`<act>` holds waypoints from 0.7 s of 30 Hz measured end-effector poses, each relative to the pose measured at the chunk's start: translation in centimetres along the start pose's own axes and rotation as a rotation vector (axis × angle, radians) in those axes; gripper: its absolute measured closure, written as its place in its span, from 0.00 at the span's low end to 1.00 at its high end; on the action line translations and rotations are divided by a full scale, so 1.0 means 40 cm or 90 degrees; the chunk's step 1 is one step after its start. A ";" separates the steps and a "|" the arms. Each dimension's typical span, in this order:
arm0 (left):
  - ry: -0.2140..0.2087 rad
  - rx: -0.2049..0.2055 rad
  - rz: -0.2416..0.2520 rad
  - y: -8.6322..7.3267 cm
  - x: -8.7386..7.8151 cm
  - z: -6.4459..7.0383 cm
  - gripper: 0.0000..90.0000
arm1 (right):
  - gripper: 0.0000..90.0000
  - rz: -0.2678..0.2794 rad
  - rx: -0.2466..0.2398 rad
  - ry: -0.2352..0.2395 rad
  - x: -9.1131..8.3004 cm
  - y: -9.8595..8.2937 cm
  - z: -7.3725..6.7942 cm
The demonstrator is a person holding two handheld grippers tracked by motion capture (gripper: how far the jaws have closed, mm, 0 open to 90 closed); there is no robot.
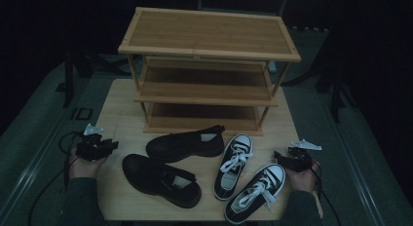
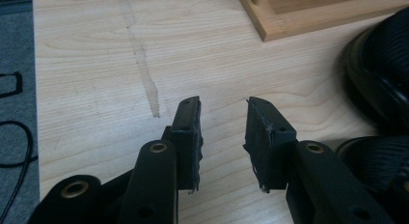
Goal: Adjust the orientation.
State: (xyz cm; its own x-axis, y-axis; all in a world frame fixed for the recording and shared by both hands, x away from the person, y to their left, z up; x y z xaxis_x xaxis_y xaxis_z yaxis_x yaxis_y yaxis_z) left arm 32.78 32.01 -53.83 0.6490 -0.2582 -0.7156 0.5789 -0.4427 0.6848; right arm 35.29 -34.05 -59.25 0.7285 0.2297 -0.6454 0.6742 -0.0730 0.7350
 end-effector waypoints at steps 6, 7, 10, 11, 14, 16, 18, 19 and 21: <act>-0.026 0.003 0.002 0.010 -0.005 0.010 0.78 | 0.36 0.000 -0.001 0.001 0.000 0.000 0.000; -0.029 0.005 0.001 0.012 -0.005 0.011 0.78 | 0.36 0.000 -0.001 0.000 0.000 0.000 0.000; -0.036 0.013 -0.002 0.018 -0.008 0.014 0.79 | 0.36 0.000 -0.001 0.000 0.000 0.000 0.000; -0.036 0.012 0.000 0.021 -0.010 0.016 0.79 | 0.36 0.000 -0.001 0.000 0.000 0.000 0.000; -0.040 0.016 0.001 0.027 -0.016 0.020 0.79 | 0.36 0.000 -0.001 0.000 0.000 0.000 0.000; -0.042 0.021 0.003 0.033 -0.021 0.025 0.79 | 0.36 -0.001 -0.001 0.001 0.000 0.000 0.000; -0.047 0.026 0.008 0.039 -0.028 0.031 0.78 | 0.36 -0.001 0.000 0.001 0.000 0.000 0.000; -0.051 0.028 0.013 0.041 -0.032 0.034 0.78 | 0.36 -0.001 -0.001 0.001 0.000 0.000 0.000; -0.058 0.028 0.019 0.044 -0.040 0.040 0.78 | 0.36 -0.001 -0.001 0.001 0.000 0.000 0.000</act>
State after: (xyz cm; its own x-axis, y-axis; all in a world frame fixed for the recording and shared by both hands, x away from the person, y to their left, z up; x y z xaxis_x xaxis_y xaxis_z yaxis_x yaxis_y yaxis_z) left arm 31.98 30.27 -51.69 0.6177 -0.3477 -0.7054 0.5362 -0.4700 0.7012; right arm 35.30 -34.05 -59.25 0.7275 0.2321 -0.6457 0.6748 -0.0718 0.7345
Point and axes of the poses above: each handheld gripper's, and its own axes: x roughly forward along the jaws, y roughly out of its top, z roughly to its right, the point moved 1 cm from there along x, roughly forward along the jaws, and after that the axes turned 15 degrees about x, right-handed, at the moved point
